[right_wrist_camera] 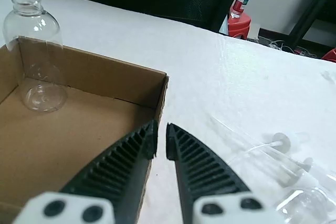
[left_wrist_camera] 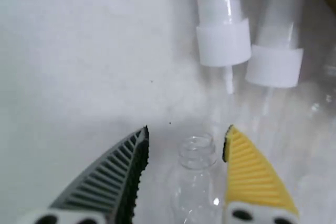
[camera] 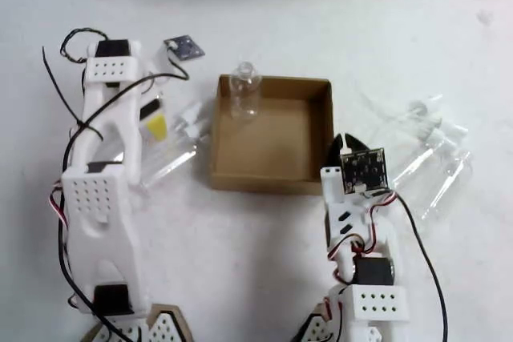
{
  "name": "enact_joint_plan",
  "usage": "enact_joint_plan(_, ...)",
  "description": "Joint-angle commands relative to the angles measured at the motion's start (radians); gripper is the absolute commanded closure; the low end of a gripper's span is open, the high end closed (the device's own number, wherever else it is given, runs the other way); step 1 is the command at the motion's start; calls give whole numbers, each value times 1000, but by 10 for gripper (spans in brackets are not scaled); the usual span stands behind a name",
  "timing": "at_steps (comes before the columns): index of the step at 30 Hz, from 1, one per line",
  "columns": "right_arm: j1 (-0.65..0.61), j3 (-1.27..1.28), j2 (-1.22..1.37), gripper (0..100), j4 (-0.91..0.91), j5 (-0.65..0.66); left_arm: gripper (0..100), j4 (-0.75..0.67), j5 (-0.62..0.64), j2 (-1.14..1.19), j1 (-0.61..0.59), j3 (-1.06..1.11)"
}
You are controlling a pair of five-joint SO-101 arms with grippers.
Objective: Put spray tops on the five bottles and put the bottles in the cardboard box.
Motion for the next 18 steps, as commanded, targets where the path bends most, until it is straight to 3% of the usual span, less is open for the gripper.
enact_joint_plan(1, 4, 11, 5, 981, -22, 5, 782, 23, -8, -19, 10, -18)
enact_joint_plan(18, 4, 11, 5, 981, -22, 5, 782, 26, -3, -18, 10, -17)
